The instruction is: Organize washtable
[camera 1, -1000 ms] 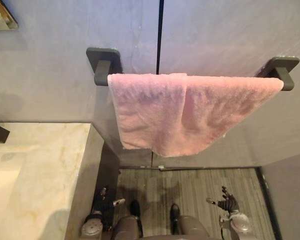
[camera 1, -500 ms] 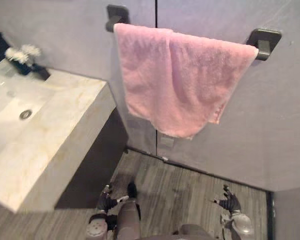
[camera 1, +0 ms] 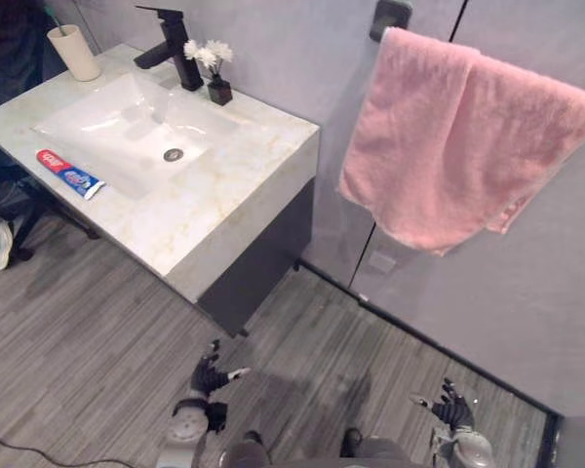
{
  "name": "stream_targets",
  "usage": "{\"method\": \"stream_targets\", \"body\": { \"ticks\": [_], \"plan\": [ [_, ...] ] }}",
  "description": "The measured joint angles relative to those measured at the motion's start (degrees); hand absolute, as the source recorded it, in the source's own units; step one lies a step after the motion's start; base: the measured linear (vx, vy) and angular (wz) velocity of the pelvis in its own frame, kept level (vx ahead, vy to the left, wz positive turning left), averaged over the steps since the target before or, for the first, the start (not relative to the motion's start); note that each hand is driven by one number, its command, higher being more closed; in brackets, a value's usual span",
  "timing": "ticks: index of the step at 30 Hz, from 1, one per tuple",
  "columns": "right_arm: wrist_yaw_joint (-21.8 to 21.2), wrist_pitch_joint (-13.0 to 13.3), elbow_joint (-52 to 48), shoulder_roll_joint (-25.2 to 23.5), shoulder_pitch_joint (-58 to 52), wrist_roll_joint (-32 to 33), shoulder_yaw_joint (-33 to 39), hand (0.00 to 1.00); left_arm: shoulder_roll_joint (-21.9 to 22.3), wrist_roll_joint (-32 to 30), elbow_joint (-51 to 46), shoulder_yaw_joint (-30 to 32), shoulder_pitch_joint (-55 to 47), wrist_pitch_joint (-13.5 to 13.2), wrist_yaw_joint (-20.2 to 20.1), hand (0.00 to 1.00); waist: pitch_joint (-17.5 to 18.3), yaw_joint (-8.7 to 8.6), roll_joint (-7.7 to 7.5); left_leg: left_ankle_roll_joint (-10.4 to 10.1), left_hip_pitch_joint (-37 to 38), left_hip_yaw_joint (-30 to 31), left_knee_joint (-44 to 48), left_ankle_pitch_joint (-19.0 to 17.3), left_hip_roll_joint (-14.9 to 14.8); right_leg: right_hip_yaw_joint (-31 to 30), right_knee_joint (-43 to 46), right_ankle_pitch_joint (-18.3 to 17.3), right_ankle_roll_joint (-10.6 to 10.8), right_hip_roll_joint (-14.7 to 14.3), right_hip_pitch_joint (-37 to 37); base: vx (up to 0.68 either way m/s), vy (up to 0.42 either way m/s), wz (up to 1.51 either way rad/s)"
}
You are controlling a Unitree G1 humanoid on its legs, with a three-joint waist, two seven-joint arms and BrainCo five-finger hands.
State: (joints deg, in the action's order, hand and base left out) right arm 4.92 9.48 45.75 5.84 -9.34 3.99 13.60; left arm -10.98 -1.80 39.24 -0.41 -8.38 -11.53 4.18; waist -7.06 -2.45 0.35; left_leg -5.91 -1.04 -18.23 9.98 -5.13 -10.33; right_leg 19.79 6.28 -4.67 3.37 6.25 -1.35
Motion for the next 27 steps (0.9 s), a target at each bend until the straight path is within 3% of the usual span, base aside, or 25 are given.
{"method": "stream_targets", "body": {
  "ticks": [5, 7, 10, 11, 13, 14, 16, 18, 20, 21, 24, 25, 26, 27],
  "plan": [
    [0.0, 0.0, 0.8, -0.1, 0.6, -0.1, -1.0, 0.00, -0.6, -0.1, 1.3, 0.3, -0.6, -0.1, 0.0, 0.00, 0.3, 0.11, -0.33, 1.8, -1.2, 1.9, -4.9, 4.4, 2.8, 1.9, -0.9, 1.8, 0.7, 1.9, 1.3, -0.19, 0.055, 0.24],
    [0.0, 0.0, 0.9, -0.4, 0.3, -0.1, -1.9, 0.00, -0.5, -0.1, 1.7, 1.0, -0.5, -0.1, 0.0, 0.00, 0.2, 0.14, -0.48, 1.9, -2.7, 4.1, -6.8, 5.9, 3.9, 4.8, -0.8, 1.5, 0.7, 2.0, 1.7, -0.19, 0.022, 0.70],
    [0.0, -0.1, 1.2, -0.8, 0.1, -0.1, -2.9, 0.00, -0.2, 0.0, 1.8, 1.5, -0.7, -0.1, 0.7, 0.00, 0.1, 0.20, -0.98, 4.4, -5.2, 3.2, -8.2, 4.9, 4.1, 12.5, -1.0, 1.2, 1.2, 3.4, 0.9, -0.10, 0.020, 1.28],
    [0.1, -0.1, 1.2, -0.9, 0.1, -0.1, -2.9, 0.00, 0.3, 0.2, 1.8, 2.5, -0.6, -0.1, 1.0, 0.00, -0.1, 0.22, -1.29, 6.3, -6.1, 0.2, -8.5, 3.7, 4.1, 16.6, -1.7, 1.1, 1.7, 4.5, 0.0, -0.01, 0.093, 1.84],
    [0.2, -0.1, 1.1, -0.9, 0.1, -0.1, -2.9, 0.00, 0.8, 1.2, 1.9, 3.9, -0.6, -0.1, 1.5, 0.00, -0.6, 0.02, -1.78, 7.3, -7.0, -8.2, -7.4, 3.4, 2.5, 22.8, -1.9, 1.7, 1.7, 6.5, -1.9, 0.04, 0.148, 1.96],
    [0.3, -0.1, 1.1, -0.6, 0.3, -0.1, -3.0, 0.00, 0.8, 1.3, 1.9, 5.3, -0.9, -0.1, 2.1, 0.00, -0.8, 0.21, -1.35, 7.6, -7.2, -16.9, -5.0, 4.0, 0.1, 26.8, -0.1, 1.7, 2.5, 7.6, -2.9, 0.09, 0.129, 1.47],
    [0.4, -0.1, 0.6, 0.1, 1.5, -0.8, -3.7, 0.00, 0.7, 1.3, 2.0, 7.1, -2.9, -0.1, 2.4, 0.00, -1.3, 0.24, -0.73, 7.1, -7.4, -19.5, -3.3, 8.7, -0.7, 27.8, 1.6, 1.1, 3.3, 8.4, -4.5, 0.14, 0.137, 1.25],
    [1.0, 0.1, 0.0, -0.3, 3.7, -2.3, -5.2, 0.00, -0.1, 1.3, 2.8, 9.6, -4.1, 0.0, 2.5, 0.00, -2.5, 0.88, -2.65, 8.1, -8.0, -17.1, -1.2, 7.0, 1.2, 26.6, 1.6, 1.1, 3.4, 10.2, -5.5, 0.10, 0.175, 0.79],
    [1.3, 0.2, -0.5, -1.4, 6.0, -2.8, -6.9, 0.00, -1.1, 1.3, 4.6, 10.3, -4.3, 0.1, 2.6, 0.00, -2.9, 2.30, -3.49, 8.9, -11.0, -15.8, 4.2, 3.5, 0.9, 24.9, 1.3, 1.0, 3.5, 11.0, -5.3, 0.05, 0.167, 0.39],
    [1.2, 0.2, -0.5, -1.7, 7.8, -3.3, -8.2, 0.00, -0.7, 1.3, 5.2, 11.2, -4.2, 0.1, 2.8, 0.00, -3.5, 3.70, -3.08, 9.3, -13.6, -14.7, 9.8, -0.2, 0.2, 23.6, 1.2, 1.0, 3.7, 11.2, -5.3, 0.04, 0.171, 0.24],
    [1.2, 0.1, -1.2, -1.8, 9.3, -4.0, -10.0, 0.00, -0.2, 1.3, 5.5, 12.4, -4.6, 0.1, 3.5, 0.00, -3.8, 4.81, -2.47, 8.8, -16.8, -12.3, 15.6, -6.2, 0.8, 20.3, 2.2, -0.7, 5.4, 12.2, -5.3, 0.03, 0.184, 0.27],
    [1.1, 0.1, -2.2, -1.8, 9.3, -4.0, -10.1, 0.00, -0.1, 1.3, 5.4, 12.2, -4.5, 0.1, 3.6, 0.00, -4.3, 4.39, -2.26, 9.0, -17.7, -9.8, 16.6, -8.3, 2.6, 12.3, 7.1, -3.4, 1.0, 13.5, -3.2, 0.06, 0.275, 0.67],
    [1.1, 0.1, -2.6, -1.6, 9.0, -4.0, -10.1, 0.00, 0.0, 1.3, 5.3, 11.9, -4.6, 0.1, 3.6, 0.00, -4.5, 3.77, -2.22, 9.5, -17.7, -8.4, 16.4, -9.0, 4.0, 4.7, 11.9, -4.5, -1.5, 14.2, -0.5, 0.07, 0.222, 0.75],
    [1.0, 0.1, -2.6, -1.6, 8.9, -4.0, -10.2, 0.00, 0.0, 1.2, 5.3, 11.9, -4.6, 0.1, 3.6, 0.00, -4.6, 3.39, -2.14, 9.7, -17.7, -7.5, 16.1, -9.1, 4.8, -0.7, 14.8, -5.8, -1.4, 13.9, 0.9, 0.11, 0.147, 0.82]
  ]
}}
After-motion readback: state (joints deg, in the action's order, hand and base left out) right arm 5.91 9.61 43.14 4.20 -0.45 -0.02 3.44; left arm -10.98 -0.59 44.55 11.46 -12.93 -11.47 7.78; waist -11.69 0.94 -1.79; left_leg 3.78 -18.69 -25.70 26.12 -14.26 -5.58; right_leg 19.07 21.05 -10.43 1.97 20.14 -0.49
